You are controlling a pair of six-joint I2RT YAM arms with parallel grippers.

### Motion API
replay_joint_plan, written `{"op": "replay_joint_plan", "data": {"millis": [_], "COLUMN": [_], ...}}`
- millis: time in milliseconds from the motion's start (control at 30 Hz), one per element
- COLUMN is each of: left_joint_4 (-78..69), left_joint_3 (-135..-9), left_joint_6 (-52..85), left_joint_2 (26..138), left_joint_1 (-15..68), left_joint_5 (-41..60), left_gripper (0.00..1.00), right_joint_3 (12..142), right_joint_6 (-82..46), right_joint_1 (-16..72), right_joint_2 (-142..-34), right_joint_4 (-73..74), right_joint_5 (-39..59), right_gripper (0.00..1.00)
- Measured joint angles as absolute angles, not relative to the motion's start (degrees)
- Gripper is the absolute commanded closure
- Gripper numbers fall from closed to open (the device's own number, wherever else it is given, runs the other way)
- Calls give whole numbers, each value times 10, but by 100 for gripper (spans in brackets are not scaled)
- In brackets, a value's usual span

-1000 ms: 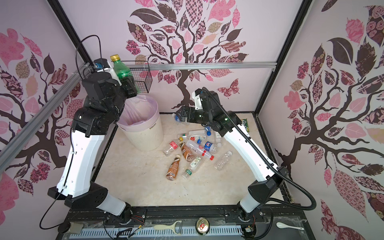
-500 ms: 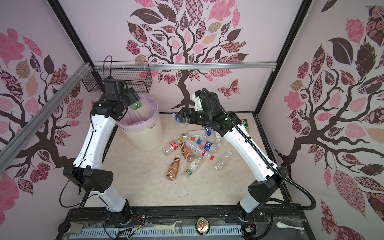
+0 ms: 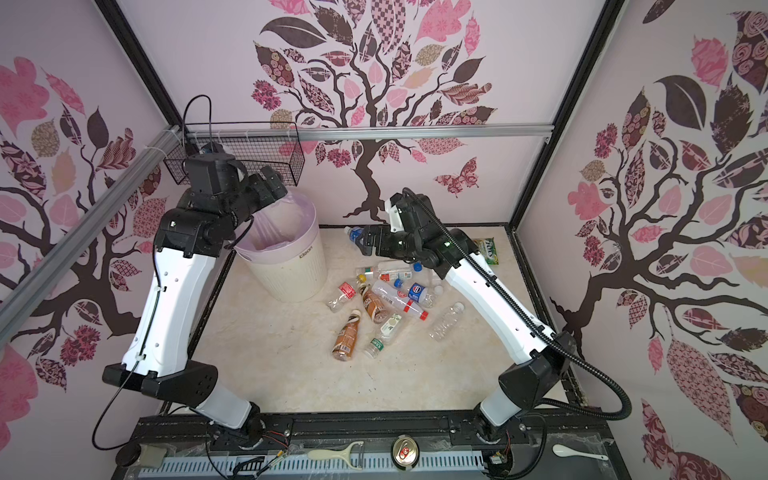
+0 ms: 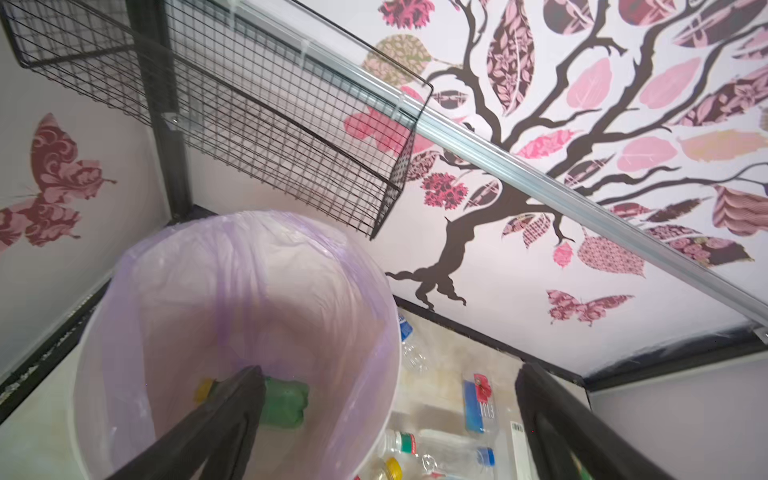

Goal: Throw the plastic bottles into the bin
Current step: 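Carry the green bottle over the bin and open the left gripper, then lower the right gripper onto the brown Nescafe bottle while the left gripper withdraws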

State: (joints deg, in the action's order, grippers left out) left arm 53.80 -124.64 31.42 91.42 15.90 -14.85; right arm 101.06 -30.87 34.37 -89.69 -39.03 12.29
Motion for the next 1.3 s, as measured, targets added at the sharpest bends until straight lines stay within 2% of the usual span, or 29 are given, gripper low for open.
{"op": "replay_joint_plan", "data": {"millis": [167,400,600,933,1167,1300], "left_joint_4": [557,528,497,455,438,439], "left_joint_3": [-1204,-971,-866,-633,-499,-470], "left_joint_6": [323,382,440,555,602,612], "left_joint_2": [899,765,685,566,504,491], "left_joint_1": [206,221,221,214,142,130], "left_joint_5": [-112,-13,59,135,196,212], "left_gripper": [2,2,2,2,2,2], "right_joint_3": [983,844,761,754,754,754], "right_joint_6": [-315,-345,-362,-396,-419,-426], "right_joint_1": [344,344,375,486,520,531], "right_joint_2": [-893,-865,-863,-916,-990,-1028], "right_joint_4": [-396,-394,-389,-356,-333,-324], "right_joint_5": [115,90,75,78,89,96], "right_gripper": [0,0,1,1,3,4]}}
